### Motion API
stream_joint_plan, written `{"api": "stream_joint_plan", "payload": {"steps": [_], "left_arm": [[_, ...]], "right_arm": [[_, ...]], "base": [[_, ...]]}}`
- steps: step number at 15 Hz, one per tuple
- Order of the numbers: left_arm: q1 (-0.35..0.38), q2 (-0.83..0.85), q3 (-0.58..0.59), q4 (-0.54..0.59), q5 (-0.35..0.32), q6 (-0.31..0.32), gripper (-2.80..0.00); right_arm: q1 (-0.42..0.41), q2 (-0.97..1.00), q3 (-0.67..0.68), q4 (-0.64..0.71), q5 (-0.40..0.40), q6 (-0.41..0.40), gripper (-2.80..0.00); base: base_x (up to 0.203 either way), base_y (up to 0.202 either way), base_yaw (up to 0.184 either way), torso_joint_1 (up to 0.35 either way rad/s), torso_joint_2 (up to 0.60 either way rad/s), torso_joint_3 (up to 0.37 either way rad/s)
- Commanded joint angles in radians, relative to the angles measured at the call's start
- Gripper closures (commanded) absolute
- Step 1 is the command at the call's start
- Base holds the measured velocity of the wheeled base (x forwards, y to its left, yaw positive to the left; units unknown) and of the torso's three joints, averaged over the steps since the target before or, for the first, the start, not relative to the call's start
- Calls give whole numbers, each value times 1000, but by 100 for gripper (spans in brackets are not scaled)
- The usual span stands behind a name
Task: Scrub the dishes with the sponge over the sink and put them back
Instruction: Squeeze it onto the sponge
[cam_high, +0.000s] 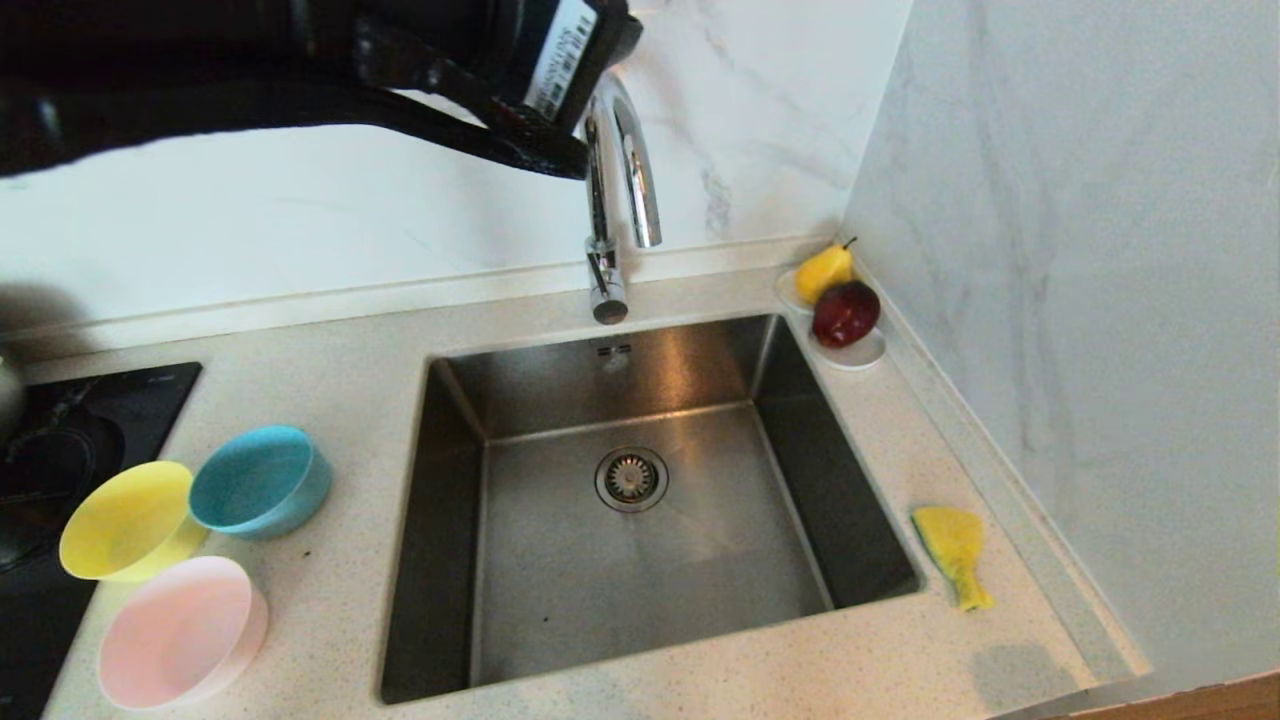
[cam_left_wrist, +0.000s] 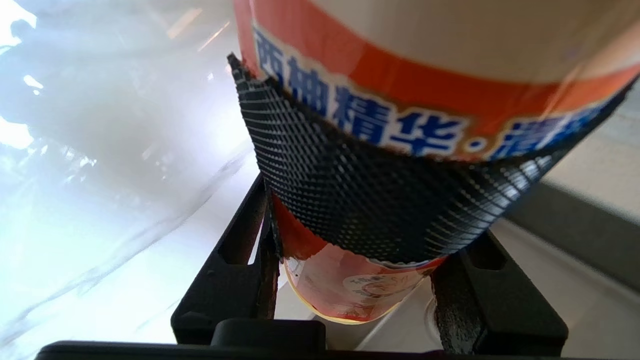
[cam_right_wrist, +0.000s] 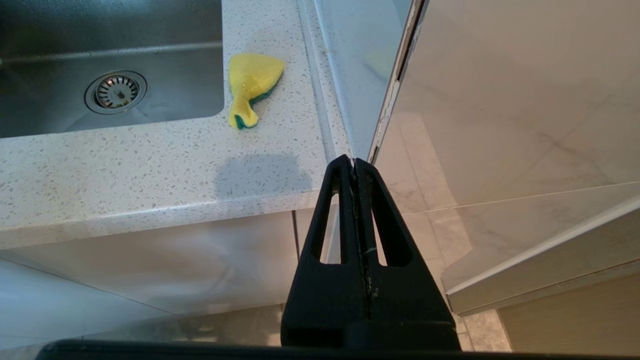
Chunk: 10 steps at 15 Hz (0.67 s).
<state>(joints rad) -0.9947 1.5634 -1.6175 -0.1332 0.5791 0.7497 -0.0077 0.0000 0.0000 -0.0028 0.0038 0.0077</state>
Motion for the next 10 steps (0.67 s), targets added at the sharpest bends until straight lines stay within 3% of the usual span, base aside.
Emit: {"api": "stream_joint_plan", "payload": {"steps": [1,10], "left_arm": [[-48,92,-32,-13,29,16,0],[-121,268,-39,-17,135,20,0]], "right_arm": [[0,2,0,0,1,0,0],[0,2,0,0,1,0,0]], "base": [[0,0,0,0,0,0],[0,0,0,0,0,0]]}}
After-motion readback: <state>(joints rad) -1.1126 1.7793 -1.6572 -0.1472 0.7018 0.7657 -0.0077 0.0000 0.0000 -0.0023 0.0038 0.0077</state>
